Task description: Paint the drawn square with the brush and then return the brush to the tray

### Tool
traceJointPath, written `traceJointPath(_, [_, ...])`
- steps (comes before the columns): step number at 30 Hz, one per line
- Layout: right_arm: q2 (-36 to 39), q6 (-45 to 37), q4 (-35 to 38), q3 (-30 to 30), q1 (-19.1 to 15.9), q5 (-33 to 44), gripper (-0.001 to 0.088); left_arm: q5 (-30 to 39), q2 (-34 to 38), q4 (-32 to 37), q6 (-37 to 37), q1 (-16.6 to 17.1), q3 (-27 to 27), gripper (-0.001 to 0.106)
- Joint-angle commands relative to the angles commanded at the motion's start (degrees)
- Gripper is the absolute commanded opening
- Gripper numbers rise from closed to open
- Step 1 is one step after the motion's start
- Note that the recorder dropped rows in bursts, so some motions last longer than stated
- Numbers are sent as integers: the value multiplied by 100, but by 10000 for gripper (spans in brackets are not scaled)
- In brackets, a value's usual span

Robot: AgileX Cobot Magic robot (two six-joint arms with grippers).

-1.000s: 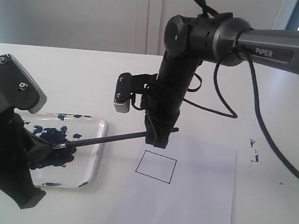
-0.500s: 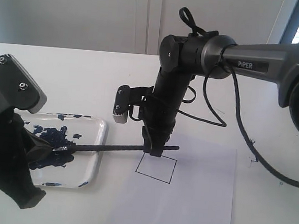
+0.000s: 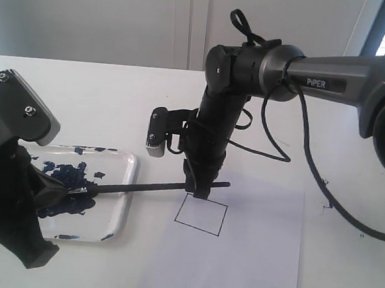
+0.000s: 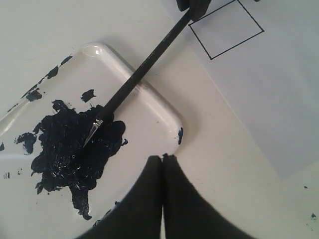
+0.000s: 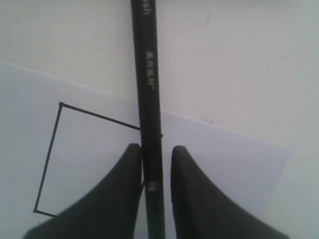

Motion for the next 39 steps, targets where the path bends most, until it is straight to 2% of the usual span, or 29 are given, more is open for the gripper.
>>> traceJointPath(9, [0, 0, -411, 0, 0, -219, 213, 0, 0, 23, 0, 0, 0, 0])
traceJointPath(23, [-138, -32, -297, 0, 0, -183, 213, 10, 0, 23, 0, 0, 0, 0])
traceJointPath(39, [-18, -777, -737, 0, 0, -430, 213, 9, 0, 46, 0, 0, 0, 0])
